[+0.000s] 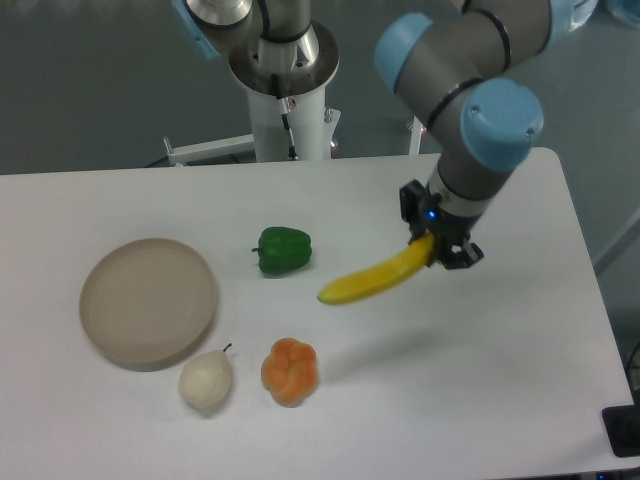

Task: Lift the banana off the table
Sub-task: 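Lift the banana off the table and carry it away from the pepper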

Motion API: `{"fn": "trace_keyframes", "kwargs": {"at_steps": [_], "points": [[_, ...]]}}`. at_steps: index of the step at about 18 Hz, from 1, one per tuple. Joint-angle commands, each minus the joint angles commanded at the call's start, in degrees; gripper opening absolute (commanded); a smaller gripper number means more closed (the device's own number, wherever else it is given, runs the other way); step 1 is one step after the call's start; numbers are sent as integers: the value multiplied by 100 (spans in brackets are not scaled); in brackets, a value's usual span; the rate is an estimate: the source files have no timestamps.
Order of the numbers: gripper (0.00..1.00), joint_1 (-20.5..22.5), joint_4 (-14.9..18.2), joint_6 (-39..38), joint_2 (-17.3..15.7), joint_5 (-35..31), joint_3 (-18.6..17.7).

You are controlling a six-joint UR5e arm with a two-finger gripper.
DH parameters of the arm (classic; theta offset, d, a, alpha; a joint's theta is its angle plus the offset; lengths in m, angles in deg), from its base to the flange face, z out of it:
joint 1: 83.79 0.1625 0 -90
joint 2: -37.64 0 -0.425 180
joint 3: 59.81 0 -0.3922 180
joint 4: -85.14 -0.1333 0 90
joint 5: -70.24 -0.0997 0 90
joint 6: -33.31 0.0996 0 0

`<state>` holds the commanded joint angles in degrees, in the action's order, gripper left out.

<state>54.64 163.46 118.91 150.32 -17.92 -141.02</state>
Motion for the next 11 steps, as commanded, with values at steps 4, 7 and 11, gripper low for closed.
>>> {"fn": "trace_keyframes", "kwargs": {"at_steps": [4,7,11], "points": [[11,132,-351,45,26,44,-53],[12,123,-667,79,193,9,-18],[12,115,-791,89,202,-9,-62]]}}
